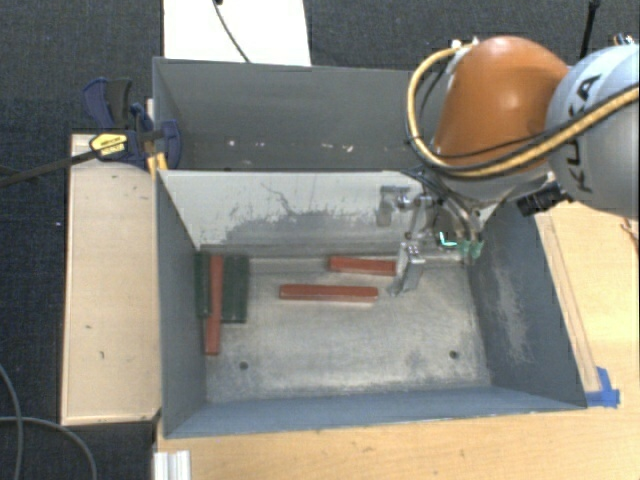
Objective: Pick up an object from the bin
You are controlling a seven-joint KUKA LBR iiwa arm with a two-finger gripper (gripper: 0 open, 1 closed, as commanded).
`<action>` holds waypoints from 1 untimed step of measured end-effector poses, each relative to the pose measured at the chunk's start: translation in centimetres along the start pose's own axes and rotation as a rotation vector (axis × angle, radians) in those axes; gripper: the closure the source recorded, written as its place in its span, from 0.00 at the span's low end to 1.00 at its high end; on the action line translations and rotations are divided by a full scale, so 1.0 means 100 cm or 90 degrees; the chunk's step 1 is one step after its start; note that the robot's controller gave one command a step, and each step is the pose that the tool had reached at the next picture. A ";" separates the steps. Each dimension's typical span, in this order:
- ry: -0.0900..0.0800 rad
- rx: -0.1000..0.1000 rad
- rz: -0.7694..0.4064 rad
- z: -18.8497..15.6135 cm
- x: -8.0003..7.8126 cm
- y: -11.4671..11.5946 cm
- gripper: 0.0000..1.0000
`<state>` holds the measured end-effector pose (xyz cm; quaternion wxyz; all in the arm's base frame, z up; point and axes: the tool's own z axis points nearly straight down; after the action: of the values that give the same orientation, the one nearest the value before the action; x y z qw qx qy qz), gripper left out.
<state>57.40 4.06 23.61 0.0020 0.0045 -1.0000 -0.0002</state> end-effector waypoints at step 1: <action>0.001 0.000 -0.051 0.107 0.003 0.037 0.00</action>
Offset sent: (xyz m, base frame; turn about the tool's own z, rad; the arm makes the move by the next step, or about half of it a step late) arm -0.0022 0.0353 -0.1032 -0.0810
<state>57.06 7.74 12.87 0.0025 0.0445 -0.9990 -0.0006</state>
